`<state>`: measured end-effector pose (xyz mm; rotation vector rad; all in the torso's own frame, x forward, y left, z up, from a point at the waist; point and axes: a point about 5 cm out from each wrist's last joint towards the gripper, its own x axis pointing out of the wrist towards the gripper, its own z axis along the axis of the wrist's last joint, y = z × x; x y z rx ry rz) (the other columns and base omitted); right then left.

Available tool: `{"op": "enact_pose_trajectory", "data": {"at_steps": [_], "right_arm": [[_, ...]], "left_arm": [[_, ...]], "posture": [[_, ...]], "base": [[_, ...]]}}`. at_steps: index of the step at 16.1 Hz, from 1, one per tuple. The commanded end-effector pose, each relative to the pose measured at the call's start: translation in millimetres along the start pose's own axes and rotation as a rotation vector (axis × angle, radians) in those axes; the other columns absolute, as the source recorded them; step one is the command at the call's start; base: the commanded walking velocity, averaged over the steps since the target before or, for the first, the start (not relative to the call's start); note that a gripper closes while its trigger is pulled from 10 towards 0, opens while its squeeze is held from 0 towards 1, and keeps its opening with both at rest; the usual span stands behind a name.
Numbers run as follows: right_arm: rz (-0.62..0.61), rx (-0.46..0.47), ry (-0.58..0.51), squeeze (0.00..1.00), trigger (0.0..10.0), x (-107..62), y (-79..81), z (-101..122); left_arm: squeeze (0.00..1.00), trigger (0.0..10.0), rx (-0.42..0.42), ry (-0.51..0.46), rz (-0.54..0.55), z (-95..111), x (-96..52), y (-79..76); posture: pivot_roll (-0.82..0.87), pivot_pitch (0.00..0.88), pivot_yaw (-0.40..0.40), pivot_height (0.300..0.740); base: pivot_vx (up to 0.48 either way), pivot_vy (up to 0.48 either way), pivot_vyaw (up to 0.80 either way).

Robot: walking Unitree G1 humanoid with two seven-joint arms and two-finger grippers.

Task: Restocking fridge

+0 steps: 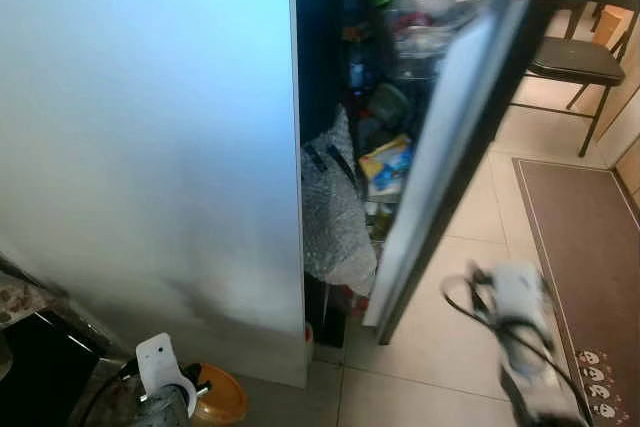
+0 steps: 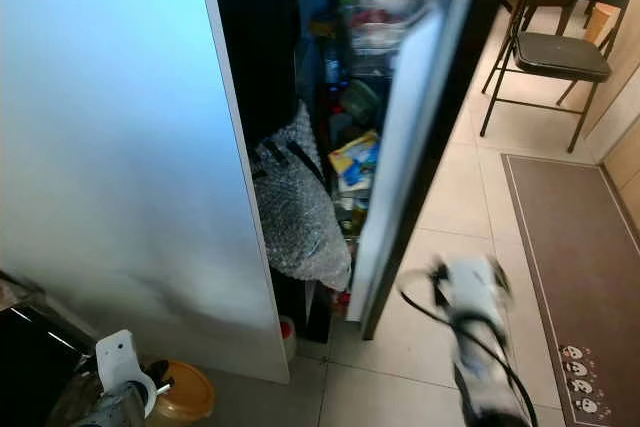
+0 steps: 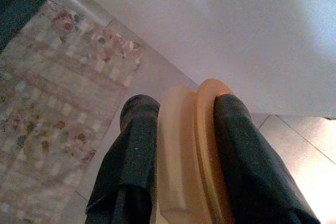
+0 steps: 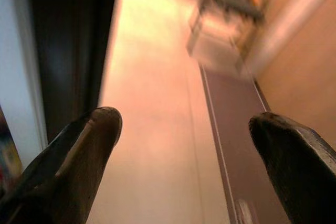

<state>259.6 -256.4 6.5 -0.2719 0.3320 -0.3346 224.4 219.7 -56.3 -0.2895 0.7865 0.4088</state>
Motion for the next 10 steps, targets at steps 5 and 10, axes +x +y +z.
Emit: {"op": "enact_pose_trajectory", "data": {"at_steps": [5, 10], "right_arm": [[0.043, 0.102, 0.084, 0.0, 10.0, -1.2, 9.5, -7.7], [0.212, 0.115, 0.122, 0.0, 10.0, 0.6, 37.9, -3.5]], "left_arm": [[0.0, 10.0, 0.029, 0.0, 0.002, -1.5, -0.3, 1.8], [0.0, 10.0, 0.041, 0.021, -0.006, -5.8, -0.9, 2.7]], "posture": [[-0.13, 0.043, 0.01, 0.74], [-0.13, 0.041, 0.006, 0.74]], "base": [[0.0, 0.0, 0.0], [0.0, 0.0, 0.0]]}}
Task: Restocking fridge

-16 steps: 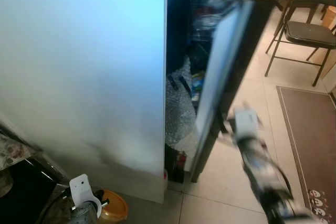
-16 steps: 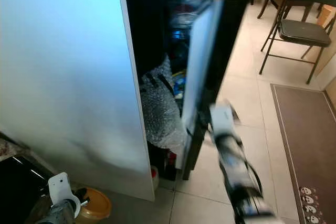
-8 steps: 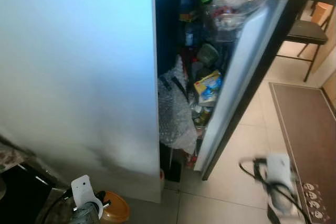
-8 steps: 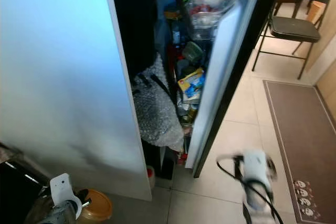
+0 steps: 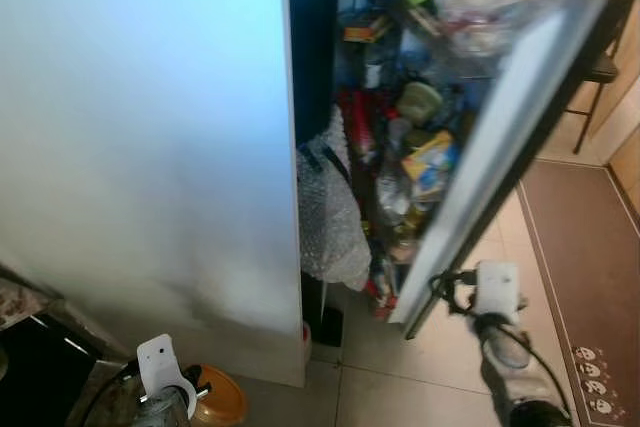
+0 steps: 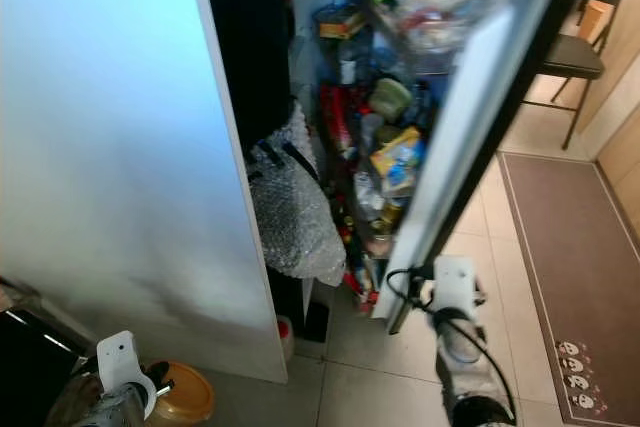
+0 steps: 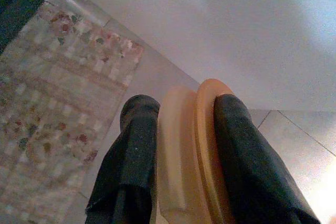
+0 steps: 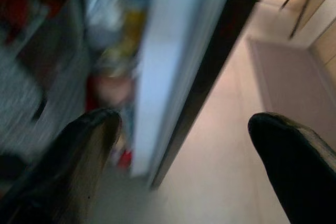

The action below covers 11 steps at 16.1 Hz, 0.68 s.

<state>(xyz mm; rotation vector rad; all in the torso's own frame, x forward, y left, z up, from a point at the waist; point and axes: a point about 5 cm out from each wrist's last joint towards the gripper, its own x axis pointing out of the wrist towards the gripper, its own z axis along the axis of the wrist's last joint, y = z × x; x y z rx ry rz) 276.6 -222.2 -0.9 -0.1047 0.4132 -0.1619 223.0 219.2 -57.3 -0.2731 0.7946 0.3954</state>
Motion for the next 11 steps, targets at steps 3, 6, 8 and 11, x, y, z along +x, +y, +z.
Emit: {"op": "enact_pose_trajectory", "data": {"at_steps": [3, 6, 8, 11], "right_arm": [[0.042, -0.034, 0.336, 0.0, 10.0, -31.2, 1.8, -73.2], [0.11, -0.099, 0.568, 0.0, 10.0, -70.3, 2.2, -125.6], [0.079, -0.055, 0.592, 0.0, 10.0, -76.5, 0.5, -132.2], [0.113, -0.037, 0.554, 0.0, 10.0, -71.7, 11.5, -126.5]], "left_arm": [[0.0, 10.0, 0.02, 0.039, 0.01, -11.0, -1.8, 8.0], [0.0, 10.0, -0.056, 0.054, 0.03, -15.0, -2.7, 13.1], [0.0, 10.0, -0.107, 0.055, 0.039, -15.7, -2.8, 14.7], [0.0, 10.0, -0.122, 0.057, 0.053, -16.3, -3.1, 17.4]], "posture": [[-0.12, 0.04, 0.008, 0.74], [-0.11, 0.043, 0.009, 0.74], [-0.11, 0.041, 0.008, 0.74], [-0.12, 0.039, 0.009, 0.74]], "base": [[0.0, 0.0, 0.0], [0.0, 0.0, 0.0], [0.0, 0.0, 0.0], [0.0, 0.0, 0.0]]}}
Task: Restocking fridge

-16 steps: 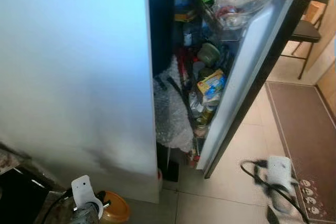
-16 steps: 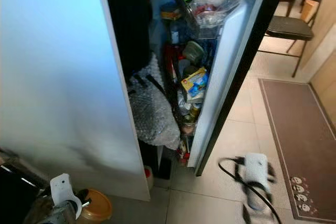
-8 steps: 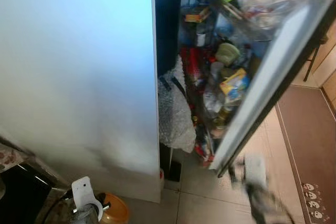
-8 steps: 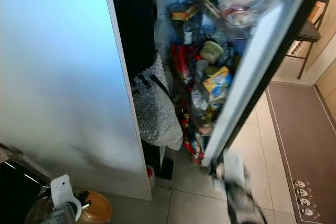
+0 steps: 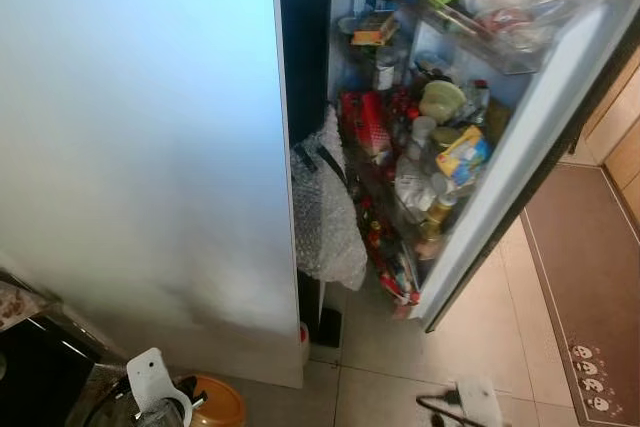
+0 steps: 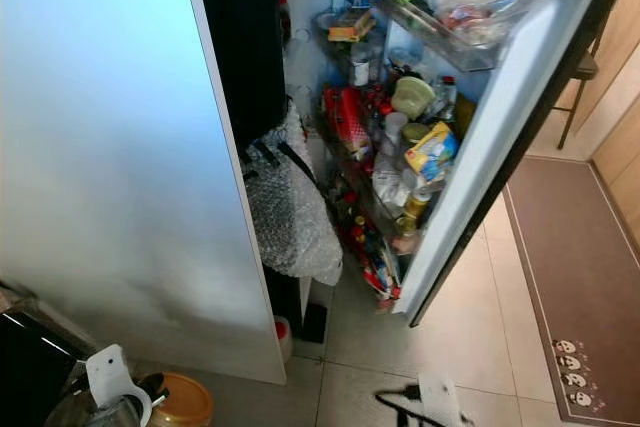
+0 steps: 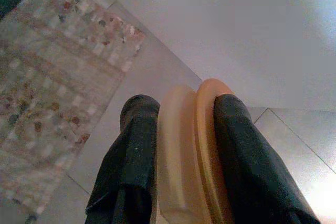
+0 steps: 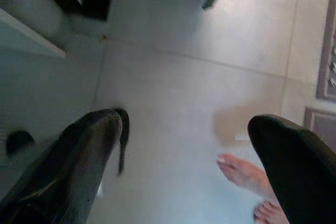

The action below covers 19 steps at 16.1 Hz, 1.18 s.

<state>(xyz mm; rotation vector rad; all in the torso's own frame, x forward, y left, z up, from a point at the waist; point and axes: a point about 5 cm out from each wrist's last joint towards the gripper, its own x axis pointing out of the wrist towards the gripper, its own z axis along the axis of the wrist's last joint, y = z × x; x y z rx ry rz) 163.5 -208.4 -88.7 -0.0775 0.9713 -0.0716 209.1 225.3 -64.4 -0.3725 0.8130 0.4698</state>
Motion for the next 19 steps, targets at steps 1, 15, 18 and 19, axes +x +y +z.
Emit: {"op": "enact_pose_trajectory", "data": {"at_steps": [1, 15, 18, 19], "right_arm": [[0.005, 0.007, 0.003, 0.0, 10.0, -0.3, 2.1, -1.7], [0.031, -0.012, 0.021, 0.0, 10.0, -0.6, 9.3, -6.0], [0.034, 0.009, 0.021, 0.0, 10.0, -0.4, 10.2, -5.4], [0.03, 0.016, 0.014, 0.0, 10.0, -0.3, 9.8, -4.4]], "left_arm": [[0.0, 10.0, -0.01, 0.021, 0.02, -4.5, -0.7, 5.9], [0.0, 10.0, 0.049, 0.035, 0.027, -8.3, -1.5, 11.6], [0.0, 10.0, 0.057, 0.036, 0.024, -7.9, -1.4, 11.1], [0.0, 10.0, 0.058, 0.035, 0.023, -7.9, -1.4, 10.8]], "posture": [[-0.12, 0.037, 0.009, 0.74], [-0.11, 0.023, 0.012, 0.74], [-0.12, 0.029, 0.013, 0.74], [-0.12, 0.029, 0.013, 0.74]], "base": [[0.0, 0.0, 0.0], [0.0, -0.306, 0.21], [0.0, -0.267, 0.0], [0.0, 0.0, 0.0]]}}
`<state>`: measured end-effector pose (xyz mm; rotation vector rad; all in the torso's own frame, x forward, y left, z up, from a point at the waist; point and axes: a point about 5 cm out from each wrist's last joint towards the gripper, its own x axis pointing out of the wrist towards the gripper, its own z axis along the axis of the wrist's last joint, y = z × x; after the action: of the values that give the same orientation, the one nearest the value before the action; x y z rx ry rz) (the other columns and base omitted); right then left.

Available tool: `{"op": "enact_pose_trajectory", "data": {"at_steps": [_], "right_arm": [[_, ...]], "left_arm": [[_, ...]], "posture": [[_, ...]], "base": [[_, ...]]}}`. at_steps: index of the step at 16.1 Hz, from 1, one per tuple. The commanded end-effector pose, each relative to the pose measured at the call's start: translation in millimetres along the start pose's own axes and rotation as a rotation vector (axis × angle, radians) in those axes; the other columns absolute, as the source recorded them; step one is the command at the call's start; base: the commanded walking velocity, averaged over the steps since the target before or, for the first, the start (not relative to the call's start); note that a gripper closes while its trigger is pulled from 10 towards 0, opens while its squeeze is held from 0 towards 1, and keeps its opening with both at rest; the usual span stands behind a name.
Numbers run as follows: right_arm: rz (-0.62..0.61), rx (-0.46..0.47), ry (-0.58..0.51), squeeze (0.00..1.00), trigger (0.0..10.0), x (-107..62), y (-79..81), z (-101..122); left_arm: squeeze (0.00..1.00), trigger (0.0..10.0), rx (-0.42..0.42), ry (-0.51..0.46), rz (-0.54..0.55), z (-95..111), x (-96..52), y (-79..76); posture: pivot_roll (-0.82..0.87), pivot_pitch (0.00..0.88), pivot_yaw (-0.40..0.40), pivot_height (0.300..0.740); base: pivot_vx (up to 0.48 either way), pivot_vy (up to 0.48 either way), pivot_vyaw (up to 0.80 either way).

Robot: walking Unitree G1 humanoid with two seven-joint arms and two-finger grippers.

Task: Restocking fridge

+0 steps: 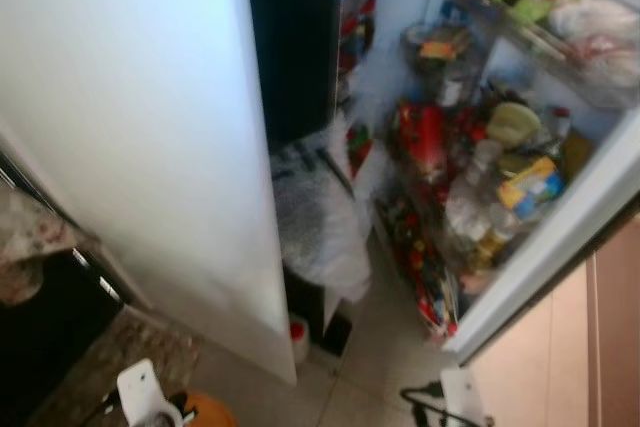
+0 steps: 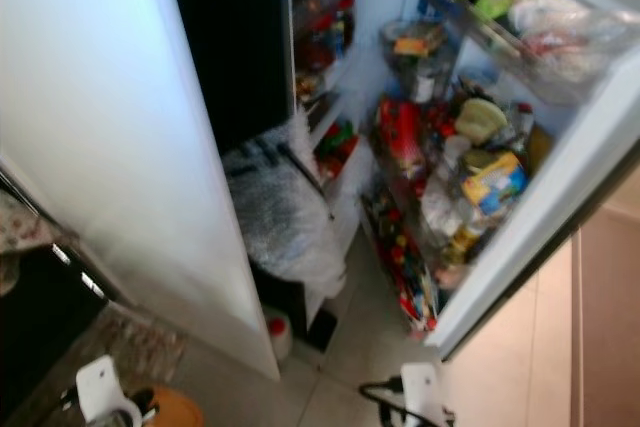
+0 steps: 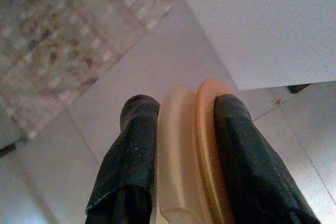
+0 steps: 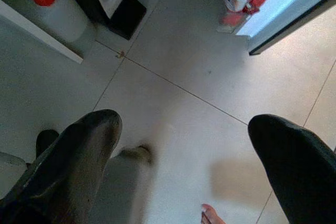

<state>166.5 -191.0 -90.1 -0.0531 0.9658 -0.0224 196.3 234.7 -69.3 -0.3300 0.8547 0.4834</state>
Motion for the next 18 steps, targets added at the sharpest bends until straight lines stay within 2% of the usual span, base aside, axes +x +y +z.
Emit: {"op": "enact_pose_trajectory", "data": {"at_steps": [1, 6, 8, 11, 15, 18], "right_arm": [[-0.022, 0.02, 0.016, 0.0, 10.0, -1.8, -7.6, -6.0], [-0.037, 0.033, -0.039, 0.0, 10.0, 0.1, -12.4, 8.2], [-0.033, 0.017, -0.094, 0.0, 10.0, 1.9, -13.7, 23.7], [-0.033, 0.005, -0.133, 0.0, 10.0, 3.1, -14.3, 35.8], [-0.04, 0.018, -0.164, 0.0, 10.0, 3.9, -13.3, 44.3], [-0.057, 0.023, -0.234, 0.0, 10.0, 3.8, -14.0, 59.6]], "left_arm": [[0.0, 10.0, 0.023, 0.008, -0.014, -1.3, 0.0, -4.6], [0.0, 10.0, 0.042, 0.009, -0.013, -1.0, 0.1, -5.7], [0.0, 10.0, 0.052, 0.013, -0.009, -1.9, 0.0, -4.9], [0.0, 10.0, 0.061, 0.017, -0.012, -3.1, -0.2, -5.3], [0.0, 10.0, 0.067, 0.021, -0.014, -4.5, -0.4, -5.7], [0.0, 10.0, 0.067, 0.023, -0.011, -5.5, -0.5, -5.2]], "posture": [[-0.12, 0.033, 0.014, 0.74], [-0.12, 0.039, 0.014, 0.74], [-0.13, 0.043, 0.013, 0.74], [-0.12, 0.043, 0.012, 0.74], [-0.12, 0.044, 0.011, 0.74], [-0.12, 0.044, 0.012, 0.74]], "base": [[0.0, 0.0, 0.0], [0.0, 0.0, 0.0], [0.0, -0.309, 0.0], [0.0, -0.34, 0.69], [0.0, -0.304, 0.0], [0.0, -0.085, 0.0]]}}
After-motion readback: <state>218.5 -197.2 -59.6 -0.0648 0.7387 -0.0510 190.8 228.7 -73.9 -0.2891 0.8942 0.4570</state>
